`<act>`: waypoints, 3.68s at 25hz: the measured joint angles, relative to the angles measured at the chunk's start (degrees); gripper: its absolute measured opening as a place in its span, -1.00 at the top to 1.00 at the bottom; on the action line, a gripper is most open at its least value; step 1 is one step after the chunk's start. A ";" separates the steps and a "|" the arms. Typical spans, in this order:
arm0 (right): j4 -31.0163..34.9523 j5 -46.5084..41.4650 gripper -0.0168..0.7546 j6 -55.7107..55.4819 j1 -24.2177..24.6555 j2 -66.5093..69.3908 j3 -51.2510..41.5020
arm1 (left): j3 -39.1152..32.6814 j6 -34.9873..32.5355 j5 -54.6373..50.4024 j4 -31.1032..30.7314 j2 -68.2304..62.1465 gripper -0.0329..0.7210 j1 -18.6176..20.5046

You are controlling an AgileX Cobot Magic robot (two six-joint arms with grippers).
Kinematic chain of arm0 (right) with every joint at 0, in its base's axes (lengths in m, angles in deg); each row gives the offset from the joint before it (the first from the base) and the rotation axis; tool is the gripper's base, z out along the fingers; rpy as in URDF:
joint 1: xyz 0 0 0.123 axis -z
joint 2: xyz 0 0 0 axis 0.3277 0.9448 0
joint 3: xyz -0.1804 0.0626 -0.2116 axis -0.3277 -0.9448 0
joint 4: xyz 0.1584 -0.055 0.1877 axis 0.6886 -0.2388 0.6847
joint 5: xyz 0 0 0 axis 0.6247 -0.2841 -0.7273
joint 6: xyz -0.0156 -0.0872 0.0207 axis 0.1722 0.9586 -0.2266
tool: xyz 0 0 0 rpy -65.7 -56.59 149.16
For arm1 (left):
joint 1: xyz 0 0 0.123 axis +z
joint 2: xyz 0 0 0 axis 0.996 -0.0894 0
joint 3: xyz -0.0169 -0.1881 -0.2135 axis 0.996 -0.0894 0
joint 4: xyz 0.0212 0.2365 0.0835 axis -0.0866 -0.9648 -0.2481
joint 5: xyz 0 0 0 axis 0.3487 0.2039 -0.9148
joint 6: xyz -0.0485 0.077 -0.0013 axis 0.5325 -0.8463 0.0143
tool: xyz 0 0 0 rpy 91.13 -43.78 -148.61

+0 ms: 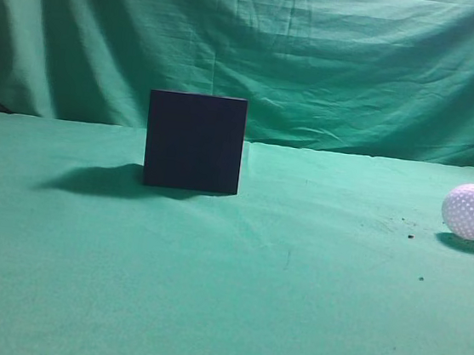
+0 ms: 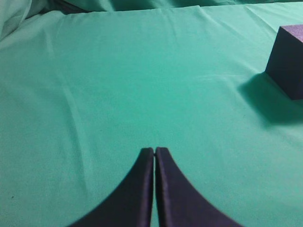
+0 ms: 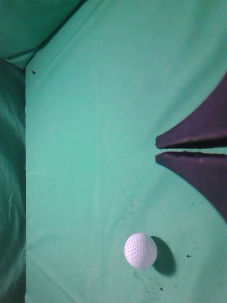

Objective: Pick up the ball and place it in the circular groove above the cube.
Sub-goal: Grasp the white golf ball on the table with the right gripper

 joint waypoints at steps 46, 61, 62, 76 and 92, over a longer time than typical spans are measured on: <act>18.43 -3.95 0.96 3.81 -0.13 18.91 21.16 | 0.00 0.00 0.00 0.00 0.00 0.91 0.00; 16.71 -25.46 0.96 16.02 -10.92 53.19 37.45 | 0.00 0.00 0.00 0.00 0.00 0.91 0.00; 15.94 -25.57 0.96 15.89 -13.16 54.98 38.31 | 0.00 0.00 0.00 0.00 0.00 0.91 0.00; 1.92 -21.50 -0.15 1.67 -22.62 81.24 49.56 | 0.00 0.00 0.00 0.00 0.00 0.91 0.00; -1.26 -16.29 -0.40 1.46 -22.62 99.40 56.42 | 0.00 0.00 0.00 0.00 0.00 0.91 0.00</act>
